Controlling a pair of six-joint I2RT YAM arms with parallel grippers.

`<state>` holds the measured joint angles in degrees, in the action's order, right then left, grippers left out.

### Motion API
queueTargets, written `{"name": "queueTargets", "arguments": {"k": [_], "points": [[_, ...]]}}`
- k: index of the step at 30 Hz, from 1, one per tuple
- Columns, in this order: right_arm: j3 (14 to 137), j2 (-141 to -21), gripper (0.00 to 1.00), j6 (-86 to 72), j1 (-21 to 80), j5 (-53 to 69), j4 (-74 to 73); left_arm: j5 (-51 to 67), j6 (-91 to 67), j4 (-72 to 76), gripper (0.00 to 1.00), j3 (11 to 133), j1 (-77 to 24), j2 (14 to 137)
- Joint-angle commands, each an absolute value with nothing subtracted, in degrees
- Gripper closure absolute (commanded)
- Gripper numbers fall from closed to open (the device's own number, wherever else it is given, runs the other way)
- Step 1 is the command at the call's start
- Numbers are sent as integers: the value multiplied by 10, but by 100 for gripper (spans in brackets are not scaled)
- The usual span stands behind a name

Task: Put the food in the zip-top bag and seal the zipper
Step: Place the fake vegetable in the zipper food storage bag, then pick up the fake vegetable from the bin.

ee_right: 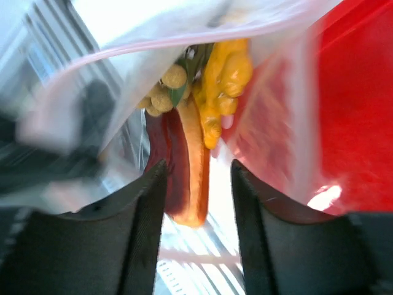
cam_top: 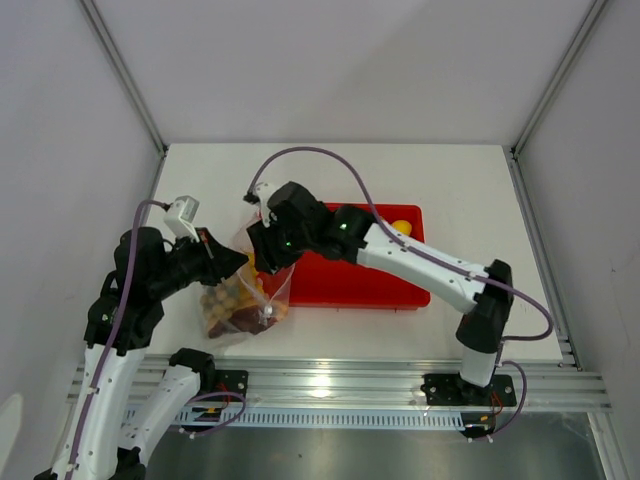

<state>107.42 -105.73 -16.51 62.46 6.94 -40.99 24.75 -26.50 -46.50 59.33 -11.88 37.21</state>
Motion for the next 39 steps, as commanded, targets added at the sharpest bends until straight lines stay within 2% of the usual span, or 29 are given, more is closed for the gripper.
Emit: {"name": "queueTargets", "arguments": {"k": [1,3,8,14,20,26,39], "points": [[1076,-932,50,-159,614,-22,-377,252,-272,-439,100,614,-120,371],[1049,-897,48,-159,592,-64,-376,250,-271,-437,99,613,-120,373],[942,-796,43,-166,496,-56,-351,254,-272,-433,99,608,-120,377],[777,-767,36,-156,388,-42,-302,254,-272,-439,99,615,-120,376],[685,-828,34,-153,359,-70,-235,259,-275,-440,99,615,-120,379],[676,-935,35,-156,357,-89,-197,259,-272,-442,99,614,-121,381],[718,-1069,48,-147,361,-94,-145,260,-264,-441,100,613,-121,388]]}}
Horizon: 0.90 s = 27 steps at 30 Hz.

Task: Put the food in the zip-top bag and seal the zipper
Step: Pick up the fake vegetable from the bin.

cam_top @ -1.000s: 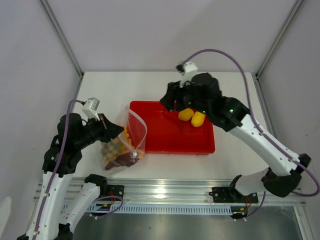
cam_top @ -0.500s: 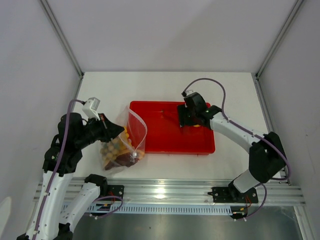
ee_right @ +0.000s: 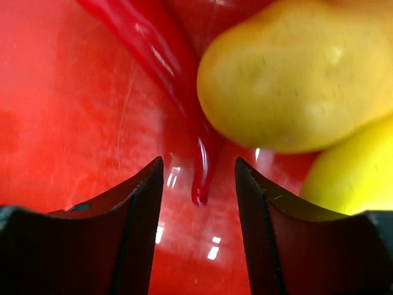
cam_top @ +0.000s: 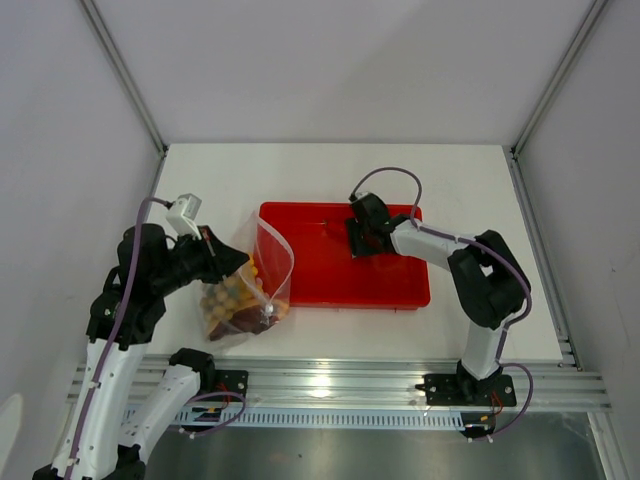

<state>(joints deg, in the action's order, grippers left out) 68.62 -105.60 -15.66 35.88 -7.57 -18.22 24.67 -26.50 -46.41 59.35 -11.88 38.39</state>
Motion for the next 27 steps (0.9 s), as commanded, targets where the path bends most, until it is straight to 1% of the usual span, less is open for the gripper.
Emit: {"name": "queueTargets", "arguments": {"k": [1,2,8,9,10,11,14,15,17,18,23,27], "points": [[722,-1076,50,-145,361,-95,-144,261,-264,-440,99,613,-121,389],[729,-1082,50,-142,362,-95,-144,261,-263,-440,99,613,-120,389],[735,-1114,61,-132,369,-106,-142,260,-260,-440,100,613,-120,392],[732,-1114,67,-132,370,-105,-138,260,-260,-439,100,612,-120,392],[729,-1114,70,-132,371,-105,-135,260,-259,-440,99,613,-120,392],[726,-1114,70,-133,372,-106,-132,260,-260,-440,99,613,-120,391],[720,-1119,78,-130,373,-107,-128,263,-262,-439,100,613,-120,391],[715,-1119,86,-129,374,-105,-126,263,-262,-441,100,613,-120,390],[713,-1114,92,-126,378,-107,-123,264,-263,-440,99,613,-121,389],[713,-1111,99,-126,381,-111,-124,263,-264,-441,99,613,-120,388],[714,-1037,100,-127,398,-121,-151,259,-262,-445,99,613,-120,388],[737,-936,100,-125,419,-120,-213,261,-263,-442,100,608,-120,389]]}}
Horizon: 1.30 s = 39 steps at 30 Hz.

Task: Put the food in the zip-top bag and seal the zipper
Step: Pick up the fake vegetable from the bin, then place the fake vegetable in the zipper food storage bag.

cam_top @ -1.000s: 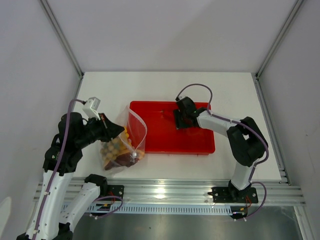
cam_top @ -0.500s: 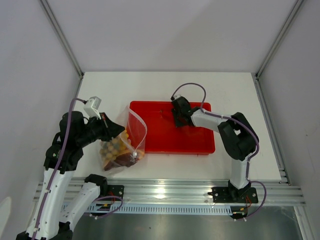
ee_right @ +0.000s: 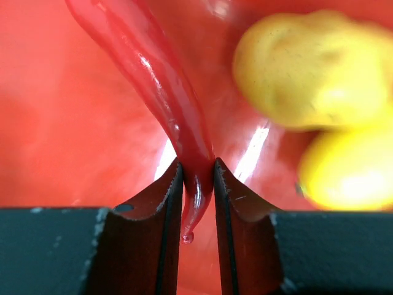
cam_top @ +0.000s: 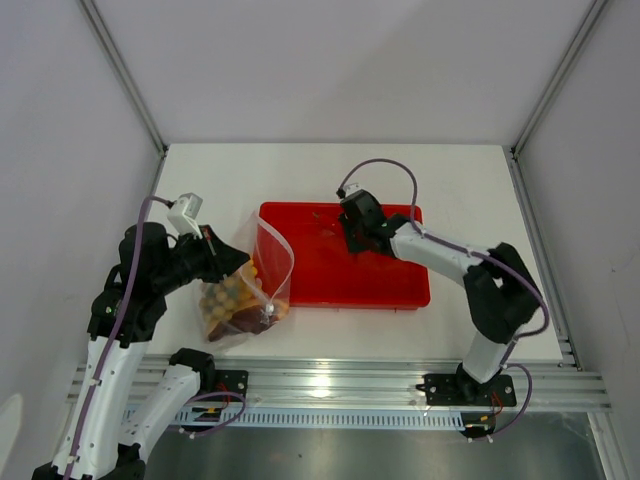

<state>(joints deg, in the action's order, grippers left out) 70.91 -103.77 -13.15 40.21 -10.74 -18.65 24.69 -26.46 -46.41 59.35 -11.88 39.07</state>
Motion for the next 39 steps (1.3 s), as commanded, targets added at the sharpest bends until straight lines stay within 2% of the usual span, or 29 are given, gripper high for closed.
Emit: {"name": "queueTargets", "arguments": {"k": [1,11,15,21,32,39], "points": [[744,-923,100,-120,424,-117,-239,262,-264,-440,99,607,-120,389],[876,-829,100,-70,525,-120,-424,267,-261,-421,100,590,-121,406],[937,-835,100,-28,632,-200,-488,269,-261,-415,99,586,-120,411],[998,-903,100,-27,678,-214,-583,271,-262,-413,99,589,-120,413],[1095,-1030,100,-61,707,-257,-632,272,-258,-424,99,581,-120,404],[1280,-1123,100,-98,708,-233,-705,273,-258,-425,99,570,-121,403]]}}
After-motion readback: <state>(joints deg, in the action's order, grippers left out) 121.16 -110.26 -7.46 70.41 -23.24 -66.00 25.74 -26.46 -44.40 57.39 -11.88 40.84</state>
